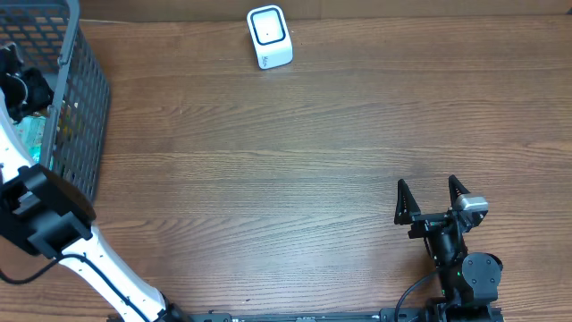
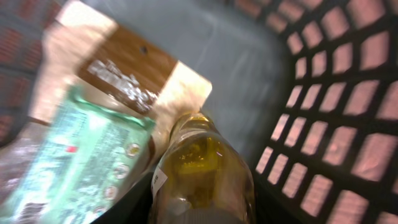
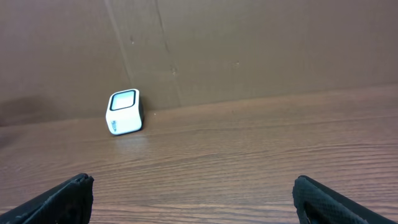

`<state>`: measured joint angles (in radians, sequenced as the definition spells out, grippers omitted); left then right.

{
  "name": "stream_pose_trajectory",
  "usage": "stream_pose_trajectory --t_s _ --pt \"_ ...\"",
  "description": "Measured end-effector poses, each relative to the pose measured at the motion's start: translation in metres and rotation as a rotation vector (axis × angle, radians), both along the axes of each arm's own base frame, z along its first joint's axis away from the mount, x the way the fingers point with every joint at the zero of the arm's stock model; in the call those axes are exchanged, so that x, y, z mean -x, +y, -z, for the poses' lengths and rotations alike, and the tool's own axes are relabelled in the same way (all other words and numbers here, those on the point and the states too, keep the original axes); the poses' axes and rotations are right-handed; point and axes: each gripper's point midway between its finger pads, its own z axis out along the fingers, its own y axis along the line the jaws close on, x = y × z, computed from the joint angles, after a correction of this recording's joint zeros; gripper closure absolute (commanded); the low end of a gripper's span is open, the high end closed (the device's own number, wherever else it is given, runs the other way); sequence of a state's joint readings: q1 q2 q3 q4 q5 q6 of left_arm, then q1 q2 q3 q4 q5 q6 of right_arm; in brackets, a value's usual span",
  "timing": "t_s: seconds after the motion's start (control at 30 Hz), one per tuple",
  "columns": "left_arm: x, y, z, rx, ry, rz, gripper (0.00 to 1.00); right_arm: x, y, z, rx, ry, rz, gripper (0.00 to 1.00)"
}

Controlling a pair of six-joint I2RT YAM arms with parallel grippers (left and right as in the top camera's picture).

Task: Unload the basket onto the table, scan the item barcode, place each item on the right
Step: 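Grasp the yellow oil bottle in the basket with the left gripper, then lift the yellow bottle out and carry it toward the table center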

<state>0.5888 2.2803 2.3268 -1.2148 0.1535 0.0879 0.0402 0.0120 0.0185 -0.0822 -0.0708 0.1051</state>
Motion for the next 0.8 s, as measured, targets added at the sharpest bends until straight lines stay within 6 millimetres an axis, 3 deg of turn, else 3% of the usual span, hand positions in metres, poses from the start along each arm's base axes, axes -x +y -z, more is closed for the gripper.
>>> stream_pose_trajectory --t_s 0.13,0.23,0.3,0.33,0.43,0.5,0.63,0.8 --pt "-0.001 0.002 -0.059 -0.075 -0.129 -0.031 0.62 0.0 0.0 0.0 0.0 0.0 0.0 0.0" --pt "0.006 -0.002 -0.129 -0.153 -0.276 -0.055 0.62 0.0 0.0 0.0 0.0 0.0 0.0 0.0" --pt "0.02 -0.012 -0.189 -0.21 -0.402 -0.078 0.62 0.0 0.0 0.0 0.0 0.0 0.0 0.0" --pt "0.023 -0.014 -0.199 -0.22 -0.421 -0.08 0.62 0.0 0.0 0.0 0.0 0.001 0.0 0.0" --pt "0.048 -0.035 -0.261 -0.252 -0.558 -0.096 0.63 0.0 0.0 0.0 0.001 0.0 0.0 0.0" --pt "0.065 -0.052 -0.291 -0.249 -0.629 -0.091 0.64 0.0 0.0 0.0 0.001 0.0 0.0 0.0" --pt "0.092 -0.09 -0.316 -0.202 -0.677 -0.055 0.66 0.0 0.0 0.0 0.0 0.0 0.0 0.0" --pt "0.098 -0.149 -0.306 -0.102 -0.625 0.055 0.67 0.0 0.0 0.0 0.001 0.0 0.0 0.0"
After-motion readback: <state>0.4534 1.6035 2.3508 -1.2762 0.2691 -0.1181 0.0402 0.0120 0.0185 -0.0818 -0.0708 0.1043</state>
